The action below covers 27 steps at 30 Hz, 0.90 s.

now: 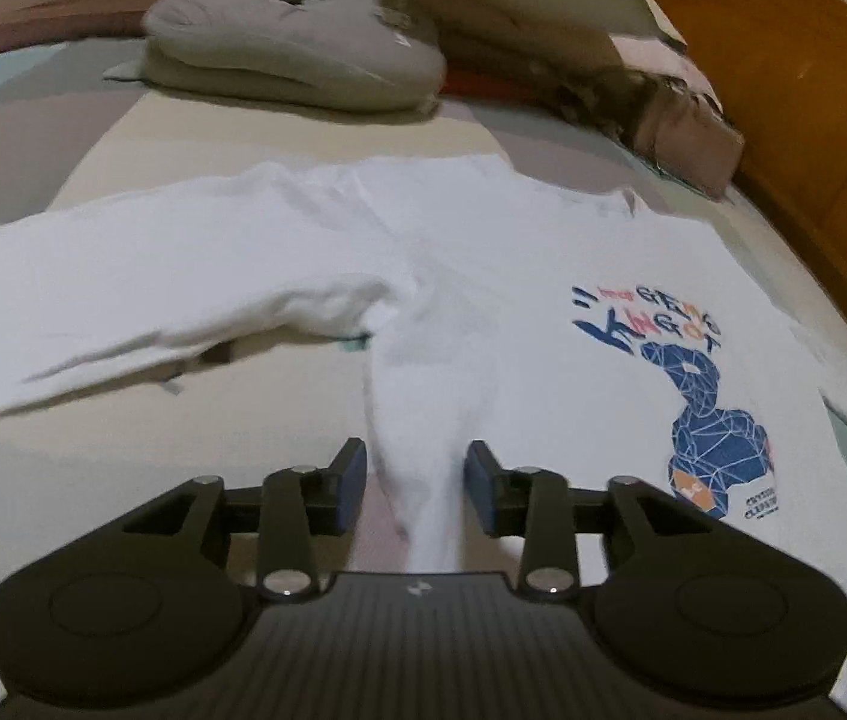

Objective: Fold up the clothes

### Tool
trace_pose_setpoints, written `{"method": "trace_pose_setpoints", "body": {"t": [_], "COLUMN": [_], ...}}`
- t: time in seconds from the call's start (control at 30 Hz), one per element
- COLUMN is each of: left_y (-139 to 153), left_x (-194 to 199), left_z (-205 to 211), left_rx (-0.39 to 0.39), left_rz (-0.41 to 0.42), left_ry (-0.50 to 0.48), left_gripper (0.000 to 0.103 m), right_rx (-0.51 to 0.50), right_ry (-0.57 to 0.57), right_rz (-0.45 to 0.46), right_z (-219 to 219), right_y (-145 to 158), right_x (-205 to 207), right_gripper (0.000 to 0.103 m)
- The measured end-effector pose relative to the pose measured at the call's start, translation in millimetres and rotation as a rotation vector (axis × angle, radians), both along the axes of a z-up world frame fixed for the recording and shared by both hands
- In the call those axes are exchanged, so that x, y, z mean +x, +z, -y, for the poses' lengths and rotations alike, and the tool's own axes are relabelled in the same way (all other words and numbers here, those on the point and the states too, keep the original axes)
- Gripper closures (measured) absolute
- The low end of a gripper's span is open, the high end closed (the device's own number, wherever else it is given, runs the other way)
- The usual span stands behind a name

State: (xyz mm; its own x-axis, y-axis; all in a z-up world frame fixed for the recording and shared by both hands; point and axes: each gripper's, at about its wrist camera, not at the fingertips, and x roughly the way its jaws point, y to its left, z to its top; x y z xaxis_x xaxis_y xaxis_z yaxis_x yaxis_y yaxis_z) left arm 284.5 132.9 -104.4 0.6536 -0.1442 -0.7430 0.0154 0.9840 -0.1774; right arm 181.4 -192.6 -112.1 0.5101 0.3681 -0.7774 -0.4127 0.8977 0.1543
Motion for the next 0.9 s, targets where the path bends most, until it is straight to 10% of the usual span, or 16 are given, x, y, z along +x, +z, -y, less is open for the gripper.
{"method": "trace_pose_setpoints", "body": {"t": [0.07, 0.33, 0.53, 0.67, 0.8, 0.9], "left_y": [-1.9, 24.8, 44.3, 11.2, -5.7, 0.6], "left_x": [-0.2, -16.2, -43.6, -37.8, -58.1, -59.5], "left_z": [18.9, 15.1, 69.9, 89.8, 76.7, 60.6], "left_rx": [0.184, 0.211, 0.219, 0.318, 0.465, 0.406], "left_rz": [0.026, 0.021, 0.180, 0.111, 0.143, 0.095], "left_ry": [-0.017, -0.010, -0.287, -0.357, -0.330, -0.289], "left_gripper": [0.089, 0.091, 0.077, 0.075, 0.051, 0.050], "right_rx": [-0.002, -0.089, -0.073, -0.111, -0.139, -0.113], "right_ry": [-0.003, 0.017, 0.229, 0.362, 0.350, 0.314], "right_rz": [0.008, 0.023, 0.120, 0.121, 0.070, 0.024], "right_z": [-1.0, 9.7, -55.4, -96.1, -62.5, -19.5], "right_y": [1.5, 3.1, 7.1, -15.9, -24.6, -23.0], "right_x": [1.1, 7.6, 33.0, 40.2, 26.3, 13.0], "right_gripper": [0.034, 0.034, 0.030, 0.030, 0.002, 0.000]}}
